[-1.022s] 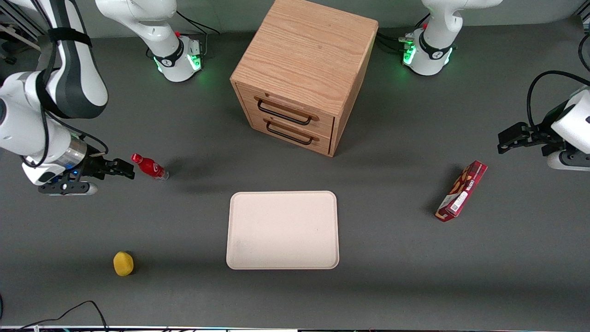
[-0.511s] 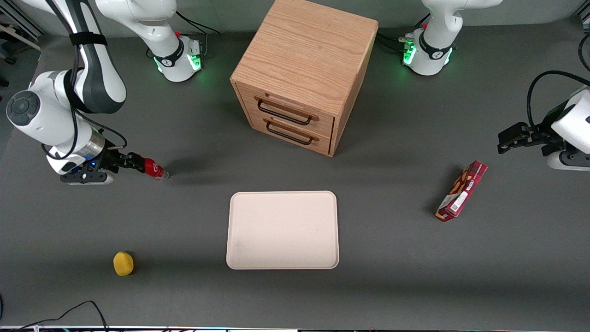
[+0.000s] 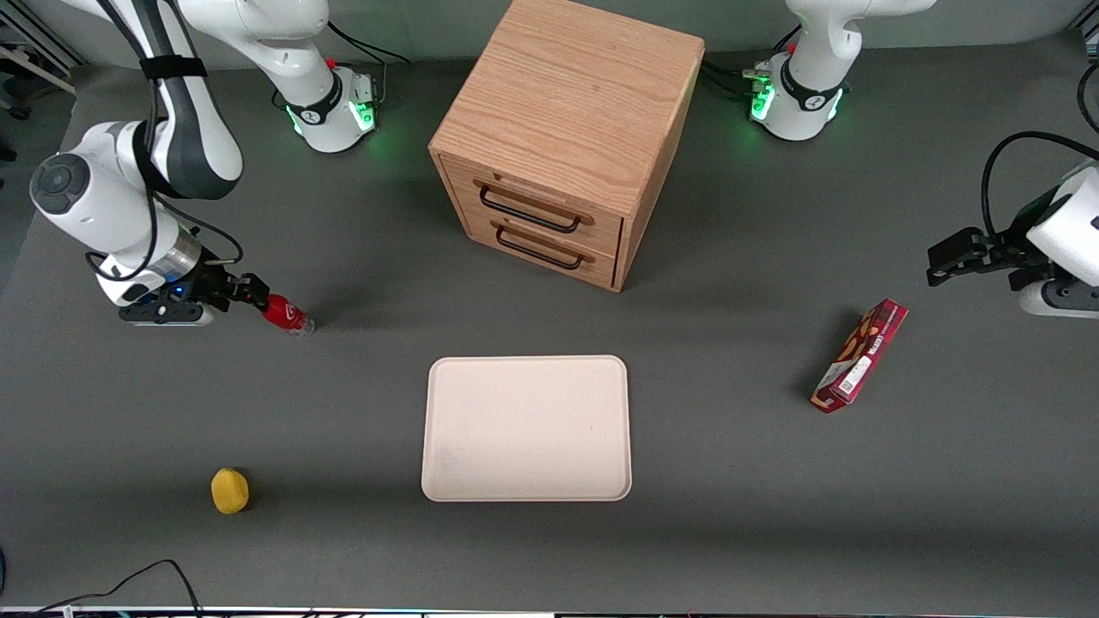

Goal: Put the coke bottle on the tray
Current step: 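Close the right gripper around the bottle's neck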

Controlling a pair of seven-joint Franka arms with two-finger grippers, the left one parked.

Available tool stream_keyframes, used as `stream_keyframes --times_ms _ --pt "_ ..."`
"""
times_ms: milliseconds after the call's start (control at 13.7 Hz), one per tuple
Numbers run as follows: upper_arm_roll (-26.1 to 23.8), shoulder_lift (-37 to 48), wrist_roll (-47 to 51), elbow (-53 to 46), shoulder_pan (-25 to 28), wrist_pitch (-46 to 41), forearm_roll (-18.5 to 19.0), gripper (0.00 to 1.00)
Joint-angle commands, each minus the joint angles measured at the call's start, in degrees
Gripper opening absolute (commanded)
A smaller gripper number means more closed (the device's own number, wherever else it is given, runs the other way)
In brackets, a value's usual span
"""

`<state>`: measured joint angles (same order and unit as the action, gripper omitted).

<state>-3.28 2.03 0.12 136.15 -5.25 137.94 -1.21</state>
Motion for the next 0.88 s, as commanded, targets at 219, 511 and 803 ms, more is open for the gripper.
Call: stream_keyframes --times_ms 219,511,803 --pt "-0.68 2.1 -1.88 4.56 -0.55 3.65 -0.99 0.53" --pt "-0.68 2.45 -2.58 4.65 -0.55 3.3 -0.99 0.35" --pt "-0.94 2.28 -2.67 4.13 0.06 3.04 -0.99 0.02"
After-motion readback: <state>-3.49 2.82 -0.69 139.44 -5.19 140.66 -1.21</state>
